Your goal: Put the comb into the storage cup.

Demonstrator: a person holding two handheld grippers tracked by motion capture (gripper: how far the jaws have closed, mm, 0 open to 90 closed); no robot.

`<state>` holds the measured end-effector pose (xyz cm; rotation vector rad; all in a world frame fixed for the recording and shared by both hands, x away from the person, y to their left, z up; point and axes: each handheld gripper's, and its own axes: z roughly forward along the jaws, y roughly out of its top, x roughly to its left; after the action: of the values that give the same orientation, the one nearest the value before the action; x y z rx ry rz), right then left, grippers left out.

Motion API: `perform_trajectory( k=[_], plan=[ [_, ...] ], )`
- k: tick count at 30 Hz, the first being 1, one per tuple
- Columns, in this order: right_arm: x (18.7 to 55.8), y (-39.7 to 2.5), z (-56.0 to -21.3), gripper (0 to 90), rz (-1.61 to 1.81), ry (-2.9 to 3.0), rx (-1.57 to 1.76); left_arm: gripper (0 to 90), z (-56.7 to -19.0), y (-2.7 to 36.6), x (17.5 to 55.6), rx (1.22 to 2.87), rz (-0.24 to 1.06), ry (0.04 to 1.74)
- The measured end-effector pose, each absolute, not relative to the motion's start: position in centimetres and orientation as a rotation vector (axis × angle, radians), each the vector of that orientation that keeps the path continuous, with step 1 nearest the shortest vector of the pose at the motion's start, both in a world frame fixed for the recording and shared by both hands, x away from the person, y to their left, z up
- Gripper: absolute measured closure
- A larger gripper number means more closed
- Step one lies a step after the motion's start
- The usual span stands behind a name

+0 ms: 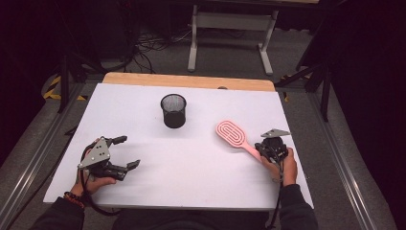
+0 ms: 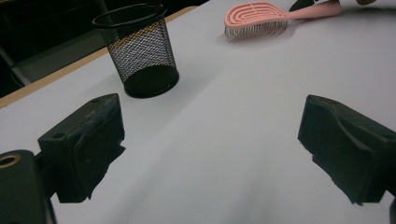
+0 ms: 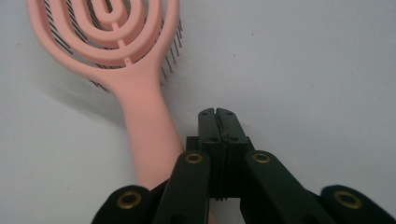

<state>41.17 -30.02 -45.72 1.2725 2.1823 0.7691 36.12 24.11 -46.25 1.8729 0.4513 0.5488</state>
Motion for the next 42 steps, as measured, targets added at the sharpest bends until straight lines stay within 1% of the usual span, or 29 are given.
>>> perform_trajectory(
  k=[26, 31, 34, 35, 37, 38, 39, 40, 41, 42],
  plan=[
    [40.5, -29.9, -45.6, 89.7, 0.768, 2.212, 1.257, 8.2, -46.2, 24.0, 36.1, 1.881, 0.542, 0.442],
    [40.5, -30.1, -45.2, 86.3, 0.768, 2.193, 1.251, 8.2, -46.2, 24.0, 36.1, 1.882, 0.539, 0.441],
    [40.5, -30.5, -44.6, 81.8, 0.797, 2.155, 1.256, 8.2, -46.2, 24.0, 36.1, 1.884, 0.537, 0.44],
    [40.5, -30.6, -44.3, 81.6, 0.81, 2.148, 1.256, 8.2, -46.2, 24.0, 36.1, 1.883, 0.534, 0.439],
    [40.5, -30.5, -43.7, 77.0, 0.814, 2.147, 1.241, 8.2, -46.3, 23.9, 36.1, 1.883, 0.529, 0.439],
    [40.7, -30.4, -43.2, 70.3, 0.813, 2.148, 1.236, 8.2, -46.3, 23.9, 36.1, 1.887, 0.527, 0.437],
    [40.7, -30.4, -43.2, 70.3, 0.813, 2.148, 1.236, 8.2, -46.3, 23.9, 36.1, 1.887, 0.527, 0.437],
    [40.8, -30.3, -42.8, 65.7, 0.809, 2.166, 1.232, 8.2, -46.3, 23.8, 36.1, 1.889, 0.528, 0.435],
    [41.1, -30.1, -42.6, 57.6, 0.795, 2.205, 1.234, 8.2, -46.3, 23.8, 36.1, 1.89, 0.525, 0.433],
    [41.3, -29.8, -42.4, 53.2, 0.768, 2.245, 1.23, 8.2, -46.3, 23.8, 36.1, 1.891, 0.527, 0.432]
  ],
)
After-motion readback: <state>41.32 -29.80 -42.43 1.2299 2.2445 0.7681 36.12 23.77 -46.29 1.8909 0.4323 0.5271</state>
